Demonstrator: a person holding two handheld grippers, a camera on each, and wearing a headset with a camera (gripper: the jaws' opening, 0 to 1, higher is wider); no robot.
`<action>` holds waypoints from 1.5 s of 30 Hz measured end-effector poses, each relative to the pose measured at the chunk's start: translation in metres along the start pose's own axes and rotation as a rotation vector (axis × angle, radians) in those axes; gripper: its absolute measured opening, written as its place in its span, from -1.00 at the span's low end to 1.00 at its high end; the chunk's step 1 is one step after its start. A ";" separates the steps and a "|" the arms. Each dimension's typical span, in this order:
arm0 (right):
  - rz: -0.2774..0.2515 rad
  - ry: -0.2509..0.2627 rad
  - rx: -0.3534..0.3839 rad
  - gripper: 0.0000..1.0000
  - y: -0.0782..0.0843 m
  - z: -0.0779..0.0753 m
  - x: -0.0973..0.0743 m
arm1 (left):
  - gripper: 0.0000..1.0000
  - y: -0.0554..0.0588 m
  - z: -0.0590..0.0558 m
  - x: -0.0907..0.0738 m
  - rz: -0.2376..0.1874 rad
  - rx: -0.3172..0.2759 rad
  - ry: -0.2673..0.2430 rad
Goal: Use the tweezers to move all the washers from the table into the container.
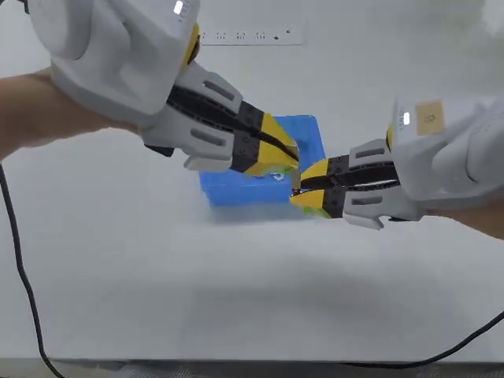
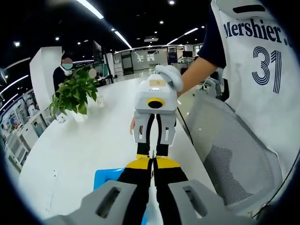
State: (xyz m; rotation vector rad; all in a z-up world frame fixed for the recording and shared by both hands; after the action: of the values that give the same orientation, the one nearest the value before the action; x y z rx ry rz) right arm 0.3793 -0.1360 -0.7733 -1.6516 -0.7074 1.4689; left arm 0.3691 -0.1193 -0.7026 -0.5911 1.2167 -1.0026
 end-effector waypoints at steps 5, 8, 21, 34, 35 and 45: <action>-0.013 0.014 -0.028 -0.80 -0.012 -0.009 -0.001 | -0.89 -0.003 0.012 -0.009 0.009 0.033 -0.003; -0.021 0.019 -0.041 -0.80 -0.017 -0.015 0.001 | -0.89 -0.003 0.018 -0.013 0.013 0.044 -0.002; -0.007 0.014 -0.055 -0.81 -0.018 -0.043 0.024 | -0.89 0.022 0.043 -0.017 0.044 0.058 0.003; 0.039 -0.024 -0.011 -0.80 0.003 -0.063 0.056 | -0.89 0.062 0.057 -0.008 0.070 -0.004 0.009; 0.050 -0.028 -0.010 -0.80 0.006 -0.063 0.058 | -0.89 0.066 0.056 -0.006 0.075 -0.008 0.012; 0.080 -0.038 0.025 -0.80 0.026 -0.065 0.070 | -0.89 0.085 0.054 0.006 0.075 -0.044 0.006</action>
State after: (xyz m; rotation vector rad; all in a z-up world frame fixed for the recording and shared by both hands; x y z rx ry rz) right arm 0.4525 -0.1047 -0.8321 -1.6544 -0.6477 1.5629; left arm 0.4472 -0.0924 -0.7606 -0.5734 1.2601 -0.9173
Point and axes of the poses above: the centre of the closed fingertips' face, and the gripper's own axes: x roughly forward along the fingers, z roughly to its left, y roughly out of its underside, the point moved 2 cm from there along -x, roughly backward along the fingers, and after that the axes turned 10 degrees about x, right-handed, at the moved point
